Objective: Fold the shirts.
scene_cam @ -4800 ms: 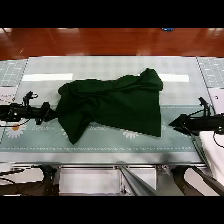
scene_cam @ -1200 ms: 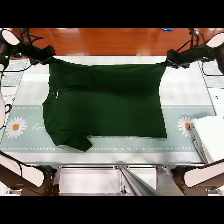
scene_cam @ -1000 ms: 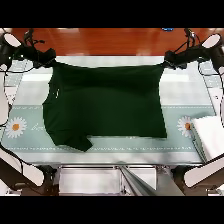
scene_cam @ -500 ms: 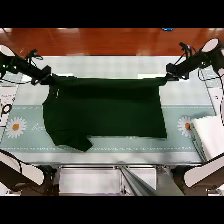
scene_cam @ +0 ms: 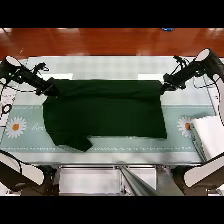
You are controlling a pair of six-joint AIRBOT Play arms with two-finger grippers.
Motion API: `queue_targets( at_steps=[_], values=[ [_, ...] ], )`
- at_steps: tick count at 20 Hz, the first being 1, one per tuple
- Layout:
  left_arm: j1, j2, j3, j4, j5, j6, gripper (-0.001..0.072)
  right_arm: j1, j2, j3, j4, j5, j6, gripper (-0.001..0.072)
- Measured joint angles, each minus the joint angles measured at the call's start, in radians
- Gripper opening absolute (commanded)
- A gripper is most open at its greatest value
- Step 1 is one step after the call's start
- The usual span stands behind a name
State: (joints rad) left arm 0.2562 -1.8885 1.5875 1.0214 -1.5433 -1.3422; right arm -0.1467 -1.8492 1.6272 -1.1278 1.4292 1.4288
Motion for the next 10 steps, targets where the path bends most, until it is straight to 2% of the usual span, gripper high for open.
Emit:
queue_targets(
  at_steps=[3,4,5,6,10],
  values=[
    [0.0,0.0,-0.004,0.013,-0.01,0.007,0.0016,0.0,-0.002,-0.005,0.001,0.002,-0.001,0.0037],
    [0.001,0.0,-0.005,0.015,-0.01,0.008,0.0024,0.0,-0.002,-0.006,0.001,0.001,-0.001,0.016],
    [0.003,0.0,-0.005,0.018,-0.013,0.012,0.0168,0.0,-0.002,-0.006,0.002,0.001,0.001,0.0403],
    [0.008,0.0,-0.006,0.023,-0.02,0.011,0.0513,0.0,-0.002,-0.006,0.001,0.002,0.004,0.0413],
    [0.037,0.026,-0.006,0.047,-0.047,-0.02,0.051,-0.019,0.036,-0.005,-0.008,0.034,0.02,0.0413]
  ],
)
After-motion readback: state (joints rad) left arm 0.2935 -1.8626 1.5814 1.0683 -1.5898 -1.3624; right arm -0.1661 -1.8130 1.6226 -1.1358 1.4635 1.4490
